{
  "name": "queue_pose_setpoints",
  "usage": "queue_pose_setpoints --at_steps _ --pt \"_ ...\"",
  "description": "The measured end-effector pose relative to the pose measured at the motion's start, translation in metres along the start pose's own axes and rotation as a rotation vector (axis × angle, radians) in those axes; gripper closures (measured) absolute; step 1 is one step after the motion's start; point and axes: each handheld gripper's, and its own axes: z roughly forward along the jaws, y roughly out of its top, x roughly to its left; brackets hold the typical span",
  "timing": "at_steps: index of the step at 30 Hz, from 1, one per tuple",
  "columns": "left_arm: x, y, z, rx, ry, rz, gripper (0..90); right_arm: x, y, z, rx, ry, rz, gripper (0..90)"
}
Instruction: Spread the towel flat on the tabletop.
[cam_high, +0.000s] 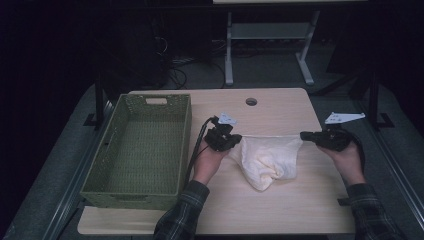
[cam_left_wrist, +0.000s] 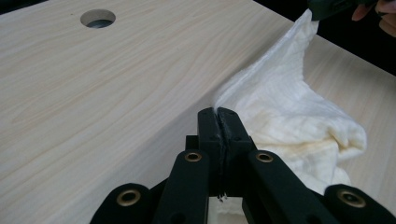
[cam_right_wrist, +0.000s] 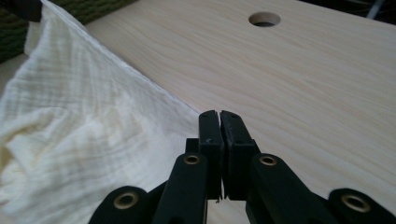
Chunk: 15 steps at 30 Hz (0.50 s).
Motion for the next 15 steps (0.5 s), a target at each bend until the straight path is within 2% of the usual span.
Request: queue_pose_setpoints --at_steps 1,2,4,6,8,9,11,15 --pt "0.002 0.002 0.005 0.01 0.003 -0.001 88.4 -0.003 0.002 0.008 0.035 -0.026 -0.007 87.7" --pt "0.006 0.004 0.017 0.026 0.022 0.001 88.3 -0.005 0.003 0.012 0.041 -0.037 -0.013 87.7" --pt "0.011 0.003 0.029 0.05 0.044 0.007 88.2 -0.01 0.005 0.019 0.044 -0.037 -0.003 87.7" --pt "0.017 0.002 0.039 0.056 0.053 -0.011 87.2 -0.013 0.006 0.026 0.06 -0.048 -0.004 87.7" --pt "0.022 -0.001 0.046 0.058 0.065 -0.028 81.6 -0.017 0.006 0.033 0.071 -0.054 0.003 86.8" --pt "0.024 -0.002 0.047 0.061 0.073 -0.033 77.8 -0.019 0.005 0.035 0.072 -0.06 0.008 84.0" --pt "0.024 -0.004 0.044 0.055 0.07 -0.035 68.6 -0.021 0.004 0.037 0.075 -0.072 0.019 72.6" --pt "0.021 -0.005 0.034 0.041 0.048 -0.026 63.5 -0.015 0.005 0.031 0.05 -0.061 0.018 67.4"
